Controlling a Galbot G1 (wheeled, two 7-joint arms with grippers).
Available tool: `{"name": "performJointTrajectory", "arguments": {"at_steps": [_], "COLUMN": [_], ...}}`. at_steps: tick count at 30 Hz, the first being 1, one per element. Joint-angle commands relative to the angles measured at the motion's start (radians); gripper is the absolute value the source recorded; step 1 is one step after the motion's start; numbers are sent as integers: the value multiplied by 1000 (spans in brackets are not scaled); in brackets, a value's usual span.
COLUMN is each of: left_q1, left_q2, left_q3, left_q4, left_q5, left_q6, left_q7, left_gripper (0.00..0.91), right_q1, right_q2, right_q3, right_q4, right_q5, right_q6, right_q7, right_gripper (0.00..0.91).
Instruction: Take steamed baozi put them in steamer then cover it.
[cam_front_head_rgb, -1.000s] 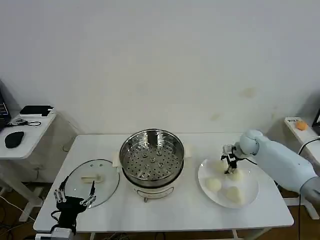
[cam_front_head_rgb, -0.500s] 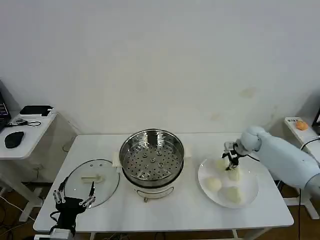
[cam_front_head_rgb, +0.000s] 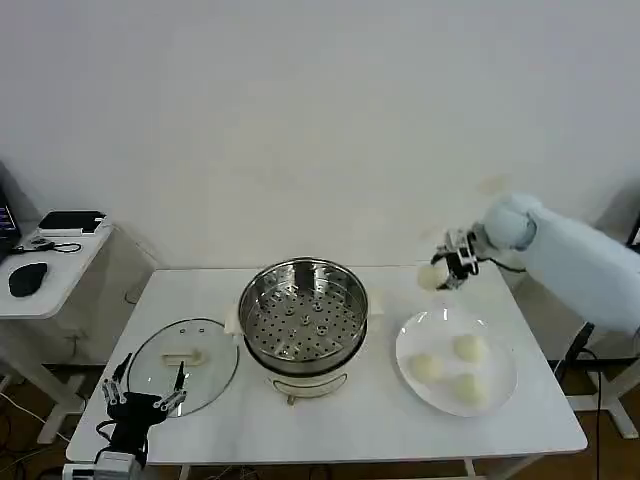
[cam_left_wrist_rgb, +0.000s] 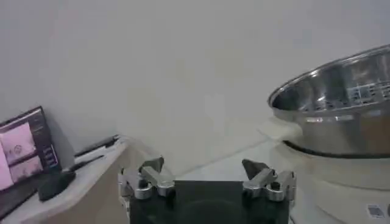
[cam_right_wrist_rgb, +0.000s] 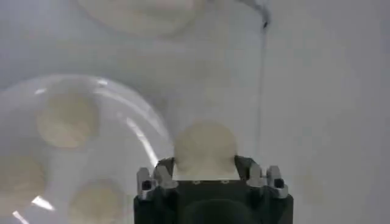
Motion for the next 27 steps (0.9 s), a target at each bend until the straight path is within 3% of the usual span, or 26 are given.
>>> {"name": "performJointTrajectory", "arguments": {"at_steps": [1,8,13,20,27], "left_q1": [-5,-14,-19,-13,-16], "left_q2": [1,13,27,30,24], "left_q3": [0,3,-8,-22,-21], "left_q4": [19,-2,5,8,12], "left_q5": [-124,-355,-424,-418,-414], "left_q6": [7,46,60,58,59], "left_q7": [9,45,52,53,52], "left_gripper": [907,907,907,907,907], "right_q1": [175,140,74,8,-18], "right_q2": [129,335,437,490,502], "right_q3": [-110,-116,-129,-137,-152], "right_q4": [62,-17,-113,-195,-210], "right_q5": [141,143,60,-22,-86], "right_q6": [-2,54,144,288,385], "right_q7": [13,10,-4,0,4], "right_gripper": [685,685,695,695,695]}}
